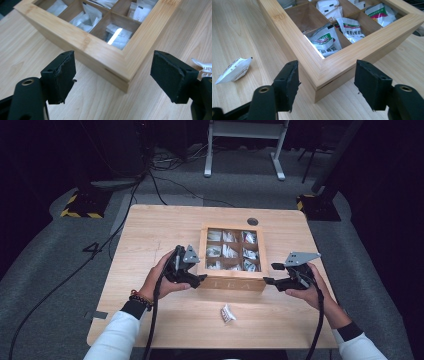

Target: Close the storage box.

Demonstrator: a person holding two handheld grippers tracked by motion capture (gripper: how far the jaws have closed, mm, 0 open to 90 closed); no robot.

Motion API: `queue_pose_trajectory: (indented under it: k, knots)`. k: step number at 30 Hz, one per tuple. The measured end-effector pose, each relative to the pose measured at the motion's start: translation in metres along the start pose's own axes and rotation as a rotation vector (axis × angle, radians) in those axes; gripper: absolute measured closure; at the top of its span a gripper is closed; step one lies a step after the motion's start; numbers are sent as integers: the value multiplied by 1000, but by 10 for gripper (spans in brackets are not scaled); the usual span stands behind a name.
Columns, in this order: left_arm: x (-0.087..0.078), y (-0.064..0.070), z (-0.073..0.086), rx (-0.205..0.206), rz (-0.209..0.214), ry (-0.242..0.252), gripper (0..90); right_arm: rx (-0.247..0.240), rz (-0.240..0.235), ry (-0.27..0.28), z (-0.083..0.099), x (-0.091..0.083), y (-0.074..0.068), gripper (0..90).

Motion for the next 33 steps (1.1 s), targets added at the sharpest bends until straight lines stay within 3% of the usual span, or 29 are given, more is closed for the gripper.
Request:
queue_pose_trajectory:
  k: [9,21,33]
  knots:
    - [-16,-3,16,-33,-36,19,186,-43,54,0,1,-12,-3,296]
    - [-22,-2,42,-48,-87,15,182,-47,101,-1,12,-21,-1,258]
    - [-23,-2,68,-36,-157,-48,183,-25,148,-17,36,-27,6,242]
Point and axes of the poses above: each handheld gripper's, and its own axes: x roughly forward along the jaws, z roughly out of its underside, y roughly to its right, the point moved 6 cm from there along x, roughly forward along the jaws, and after that the axes turned 12 degrees about -y, right-handed, at the moved point
